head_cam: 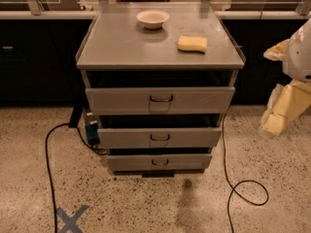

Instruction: Open top drawer

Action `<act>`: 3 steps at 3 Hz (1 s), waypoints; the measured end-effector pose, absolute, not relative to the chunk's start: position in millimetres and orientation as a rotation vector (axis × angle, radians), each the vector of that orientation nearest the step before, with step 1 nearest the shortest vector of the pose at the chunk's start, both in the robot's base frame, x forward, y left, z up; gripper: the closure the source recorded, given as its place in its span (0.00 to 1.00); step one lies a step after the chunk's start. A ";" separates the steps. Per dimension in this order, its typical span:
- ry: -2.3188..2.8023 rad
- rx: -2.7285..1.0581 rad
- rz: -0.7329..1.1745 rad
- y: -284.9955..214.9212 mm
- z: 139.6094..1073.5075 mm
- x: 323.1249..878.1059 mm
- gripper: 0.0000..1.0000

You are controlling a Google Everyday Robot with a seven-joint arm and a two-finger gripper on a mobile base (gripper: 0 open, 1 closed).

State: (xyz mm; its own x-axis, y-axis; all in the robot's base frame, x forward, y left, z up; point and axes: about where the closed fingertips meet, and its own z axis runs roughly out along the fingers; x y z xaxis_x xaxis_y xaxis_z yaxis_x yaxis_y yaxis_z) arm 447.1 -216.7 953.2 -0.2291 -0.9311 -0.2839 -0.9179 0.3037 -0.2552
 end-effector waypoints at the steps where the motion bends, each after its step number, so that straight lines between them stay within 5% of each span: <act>1: 2.159 -1.556 -0.068 -215.4 899.8 493.9 0.00; 3: 2.157 -1.544 -0.013 -202.4 888.1 500.6 0.00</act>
Offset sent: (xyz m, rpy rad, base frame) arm 0.0807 -0.0004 -0.0954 0.0882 -0.0980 -0.0621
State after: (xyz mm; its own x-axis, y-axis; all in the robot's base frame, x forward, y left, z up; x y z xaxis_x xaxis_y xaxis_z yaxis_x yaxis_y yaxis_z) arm 500.6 -202.4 888.1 -0.2449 -0.8934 -0.3767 -0.8888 0.3621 -0.2809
